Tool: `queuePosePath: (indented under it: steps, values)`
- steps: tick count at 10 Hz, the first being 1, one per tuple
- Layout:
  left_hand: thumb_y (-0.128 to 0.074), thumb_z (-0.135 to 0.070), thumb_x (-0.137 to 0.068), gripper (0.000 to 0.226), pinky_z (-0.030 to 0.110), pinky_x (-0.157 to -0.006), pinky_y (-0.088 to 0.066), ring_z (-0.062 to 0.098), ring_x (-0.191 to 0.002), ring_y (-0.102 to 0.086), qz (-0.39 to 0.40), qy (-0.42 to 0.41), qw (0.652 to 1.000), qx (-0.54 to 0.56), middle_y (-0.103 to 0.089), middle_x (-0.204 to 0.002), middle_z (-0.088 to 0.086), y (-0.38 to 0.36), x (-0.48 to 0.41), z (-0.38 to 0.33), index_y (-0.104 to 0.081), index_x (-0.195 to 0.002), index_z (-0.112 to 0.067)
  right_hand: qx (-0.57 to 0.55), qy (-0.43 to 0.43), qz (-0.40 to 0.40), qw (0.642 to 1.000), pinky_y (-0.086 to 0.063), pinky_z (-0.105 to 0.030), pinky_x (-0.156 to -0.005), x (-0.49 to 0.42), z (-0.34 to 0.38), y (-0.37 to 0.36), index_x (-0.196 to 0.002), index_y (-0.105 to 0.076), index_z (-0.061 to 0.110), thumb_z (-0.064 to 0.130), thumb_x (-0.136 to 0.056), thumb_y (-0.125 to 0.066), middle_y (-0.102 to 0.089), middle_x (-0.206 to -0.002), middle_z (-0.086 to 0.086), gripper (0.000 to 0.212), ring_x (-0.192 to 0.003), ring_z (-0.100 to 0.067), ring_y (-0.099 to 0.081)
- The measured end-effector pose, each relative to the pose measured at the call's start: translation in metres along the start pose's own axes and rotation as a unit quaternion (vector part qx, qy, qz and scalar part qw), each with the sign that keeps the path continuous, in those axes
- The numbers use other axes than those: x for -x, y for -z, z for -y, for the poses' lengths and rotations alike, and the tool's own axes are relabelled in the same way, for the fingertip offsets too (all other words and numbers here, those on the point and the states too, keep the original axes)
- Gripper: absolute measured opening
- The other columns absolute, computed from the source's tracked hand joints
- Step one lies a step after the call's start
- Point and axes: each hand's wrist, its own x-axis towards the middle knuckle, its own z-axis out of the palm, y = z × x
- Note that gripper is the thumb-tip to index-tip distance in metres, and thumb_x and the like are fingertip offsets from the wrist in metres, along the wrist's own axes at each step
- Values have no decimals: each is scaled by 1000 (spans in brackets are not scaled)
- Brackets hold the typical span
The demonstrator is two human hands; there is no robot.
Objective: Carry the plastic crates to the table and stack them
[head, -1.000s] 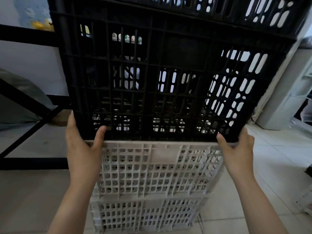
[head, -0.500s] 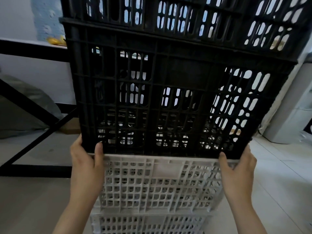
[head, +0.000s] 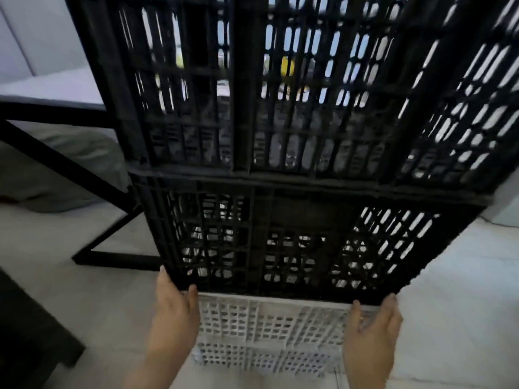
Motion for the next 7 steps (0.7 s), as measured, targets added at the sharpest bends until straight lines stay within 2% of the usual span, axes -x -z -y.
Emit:
queuePosePath:
  steps: [1,2,3,4,5,6,7]
  values:
    - [-56,-4,-86,46,36,-88,-43,34,-113,-52,53,50,996,-57,-46,-120,16,19,5,-31,-39,-128,4,115,-38,127,984,-35,-41,-111,-7,21,29,-156,-7,14,38,-91,-56,-15,-161,-8,85,-143,-29,-29]
    - [-48,-19,-93,55,39,-95,-47,39,-123,-50,191,32,942,-274,-47,-126,23,47,27,-90,-31,-141,2,253,1,276,927,-42,-32,-104,-13,66,73,-154,-13,12,43,-89,-50,-24,-157,-9,81,-139,-24,-38]
    - [-38,-17,-96,59,39,-103,-44,33,-134,-42,295,-77,862,-405,-31,-151,18,76,46,-173,-21,-152,-11,329,156,351,863,-58,-38,-77,-4,125,106,-128,-62,8,40,-53,-75,-60,-125,-17,82,-109,-31,-66]
    - [-38,-22,-96,57,39,-102,-45,32,-126,-49,327,-157,840,-403,-43,-144,13,106,53,-262,-24,-151,-19,367,240,349,828,-57,-36,-66,5,213,153,-115,-70,12,37,-43,-82,-66,-107,-12,77,-89,-27,-70]
    - [-40,-26,-94,57,38,-104,-44,29,-126,-50,381,-182,822,-382,-47,-143,10,142,61,-348,-26,-149,-24,324,280,365,827,-39,-41,-105,1,305,207,-150,-30,15,35,-86,-55,-31,-153,-13,72,-138,-30,-36]
    - [-40,-25,-89,55,41,-103,-45,29,-124,-51,373,-256,791,-411,-51,-141,10,187,70,-431,-37,-144,-24,298,299,397,815,-34,-42,-110,-13,388,271,-153,-20,21,37,-91,-47,-17,-160,-6,69,-143,-30,-28]
    - [-39,-29,-93,41,38,-95,-47,27,-114,-57,329,-299,812,-378,-59,-129,9,248,70,-535,-52,-130,-16,206,318,394,837,-44,-39,-97,-45,479,331,-139,-42,18,37,-90,-48,-44,-142,-9,53,-126,-32,-49]
